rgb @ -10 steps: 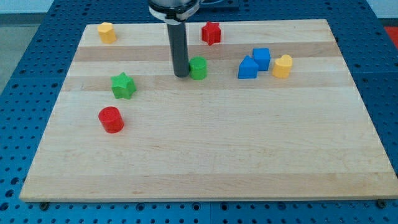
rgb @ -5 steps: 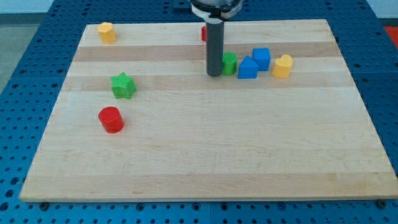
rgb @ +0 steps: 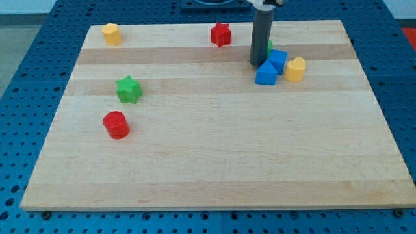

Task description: Slide the green circle to the top right

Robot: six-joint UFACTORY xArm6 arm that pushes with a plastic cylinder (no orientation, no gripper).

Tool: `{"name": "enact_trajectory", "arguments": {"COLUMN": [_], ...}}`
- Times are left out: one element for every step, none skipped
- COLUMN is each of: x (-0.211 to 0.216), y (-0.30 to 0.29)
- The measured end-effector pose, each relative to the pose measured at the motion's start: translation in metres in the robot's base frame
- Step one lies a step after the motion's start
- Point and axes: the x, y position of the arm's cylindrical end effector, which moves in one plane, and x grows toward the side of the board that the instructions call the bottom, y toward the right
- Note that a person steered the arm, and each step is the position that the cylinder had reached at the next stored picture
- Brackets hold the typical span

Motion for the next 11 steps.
{"name": "enact_trajectory", "arguments": {"x": [-0.024, -0.045, -0.059, -0.067, -0.08, -0.082, -0.082, -0.082, -0.067, -0.066, -0.066], "y": [0.0, 0.001, 0.003, 0.005, 0.003, 0.003, 0.001, 0.001, 0.001, 0.001, 0.011]}}
